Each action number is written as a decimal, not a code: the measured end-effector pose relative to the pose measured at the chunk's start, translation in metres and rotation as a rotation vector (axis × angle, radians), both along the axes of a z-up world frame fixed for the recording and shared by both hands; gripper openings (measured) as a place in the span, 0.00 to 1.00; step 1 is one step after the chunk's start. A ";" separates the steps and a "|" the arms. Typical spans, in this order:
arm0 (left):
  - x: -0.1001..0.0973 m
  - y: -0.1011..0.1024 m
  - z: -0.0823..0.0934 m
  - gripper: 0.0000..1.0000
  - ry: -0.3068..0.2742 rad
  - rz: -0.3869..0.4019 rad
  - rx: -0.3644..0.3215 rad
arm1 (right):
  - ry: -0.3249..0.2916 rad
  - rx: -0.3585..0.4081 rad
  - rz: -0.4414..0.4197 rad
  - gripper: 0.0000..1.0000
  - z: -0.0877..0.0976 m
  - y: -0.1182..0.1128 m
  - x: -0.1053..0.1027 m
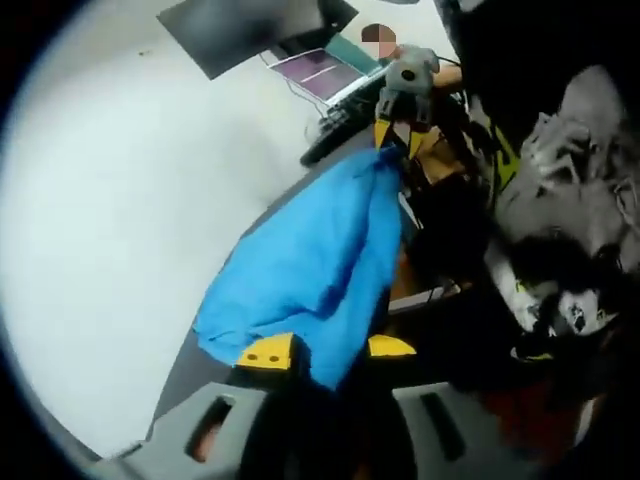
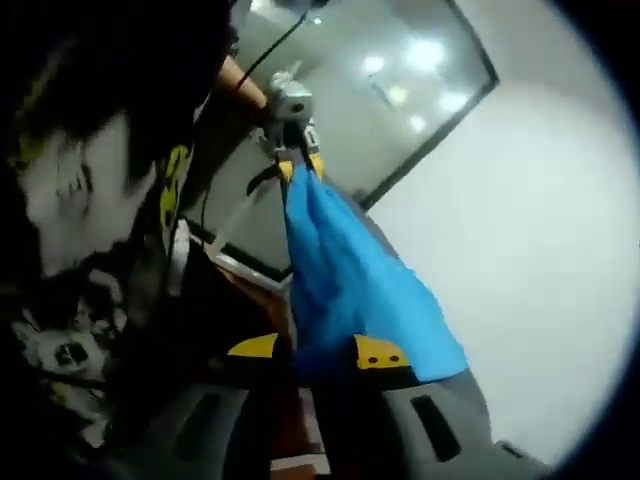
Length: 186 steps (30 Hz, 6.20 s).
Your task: Spread out the cloth and fold it
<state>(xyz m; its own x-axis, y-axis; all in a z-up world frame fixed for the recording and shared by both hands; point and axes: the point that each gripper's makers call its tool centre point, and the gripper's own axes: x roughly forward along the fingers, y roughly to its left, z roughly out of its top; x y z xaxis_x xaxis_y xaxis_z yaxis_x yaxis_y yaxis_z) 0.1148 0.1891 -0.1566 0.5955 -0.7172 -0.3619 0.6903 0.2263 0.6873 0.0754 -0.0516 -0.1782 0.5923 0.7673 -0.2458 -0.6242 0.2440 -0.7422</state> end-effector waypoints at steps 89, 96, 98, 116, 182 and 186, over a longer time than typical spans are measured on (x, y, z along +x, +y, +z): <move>0.021 -0.003 0.138 0.00 0.103 0.150 -0.525 | -0.106 0.399 -0.160 0.00 0.165 -0.044 0.013; 0.036 0.001 0.167 0.00 0.053 0.138 -0.580 | -0.141 0.482 -0.157 0.00 0.188 -0.047 0.018; 0.043 0.001 0.172 0.00 0.053 0.136 -0.596 | -0.144 0.499 -0.156 0.00 0.191 -0.050 0.023; 0.079 -0.007 0.182 0.00 0.020 0.160 -0.608 | -0.159 0.591 -0.245 0.00 0.201 -0.065 0.066; -0.006 -0.009 0.084 0.03 0.504 -0.080 -0.436 | 0.171 0.649 -0.218 0.01 0.132 -0.053 0.093; -0.045 -0.016 0.050 0.03 0.585 -0.090 -0.282 | 0.187 0.512 -0.225 0.01 0.101 -0.048 0.065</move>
<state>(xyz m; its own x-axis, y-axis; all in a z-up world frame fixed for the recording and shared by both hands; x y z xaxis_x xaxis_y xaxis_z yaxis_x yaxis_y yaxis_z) 0.0701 0.1728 -0.1071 0.2907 -0.8697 -0.3989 0.9568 0.2670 0.1152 0.1403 -0.0993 -0.0772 0.7365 0.6764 0.0070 -0.6245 0.6838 -0.3774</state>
